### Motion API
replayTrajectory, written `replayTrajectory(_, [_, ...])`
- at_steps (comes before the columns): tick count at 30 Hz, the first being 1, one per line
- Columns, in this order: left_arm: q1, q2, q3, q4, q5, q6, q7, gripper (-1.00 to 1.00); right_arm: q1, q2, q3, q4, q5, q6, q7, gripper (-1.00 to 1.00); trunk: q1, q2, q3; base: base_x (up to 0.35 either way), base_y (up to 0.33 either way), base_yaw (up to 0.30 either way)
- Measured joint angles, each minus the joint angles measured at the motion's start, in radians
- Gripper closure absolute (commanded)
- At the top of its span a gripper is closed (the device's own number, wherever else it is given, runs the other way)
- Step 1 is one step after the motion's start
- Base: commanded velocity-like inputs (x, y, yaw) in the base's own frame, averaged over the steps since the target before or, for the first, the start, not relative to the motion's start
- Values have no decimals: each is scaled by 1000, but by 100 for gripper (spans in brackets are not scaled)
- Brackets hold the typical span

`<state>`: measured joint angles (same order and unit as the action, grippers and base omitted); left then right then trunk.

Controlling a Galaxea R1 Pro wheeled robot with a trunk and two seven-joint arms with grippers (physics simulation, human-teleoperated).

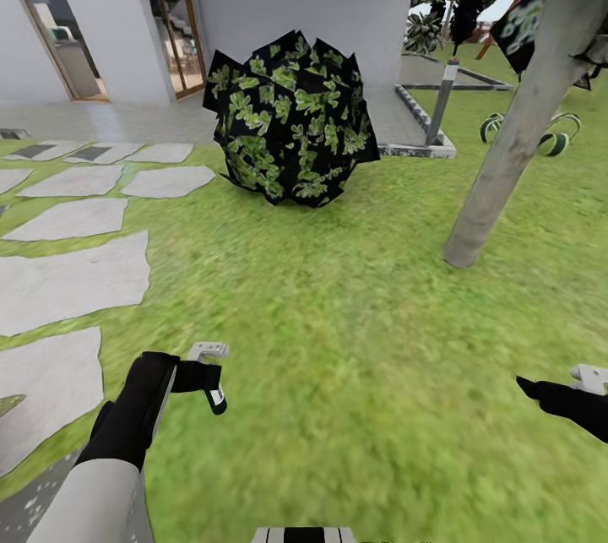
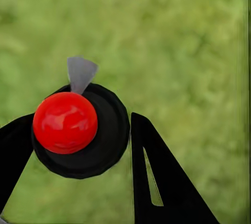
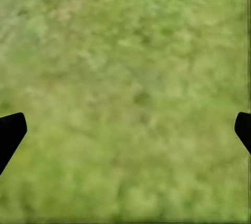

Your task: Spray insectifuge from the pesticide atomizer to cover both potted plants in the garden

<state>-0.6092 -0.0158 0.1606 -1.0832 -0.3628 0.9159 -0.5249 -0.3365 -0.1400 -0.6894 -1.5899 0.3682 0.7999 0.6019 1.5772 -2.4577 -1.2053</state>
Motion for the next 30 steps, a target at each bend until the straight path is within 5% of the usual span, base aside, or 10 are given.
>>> replayTrajectory(16, [0,0,0,0,0,0,0,100,-1,-1,0,0,0,0,0,-100,0,0,5,0,0,-107])
replayTrajectory(30, [0,0,0,0,0,0,0,100,-1,-1,0,0,0,0,0,-100,0,0,5,0,0,-253])
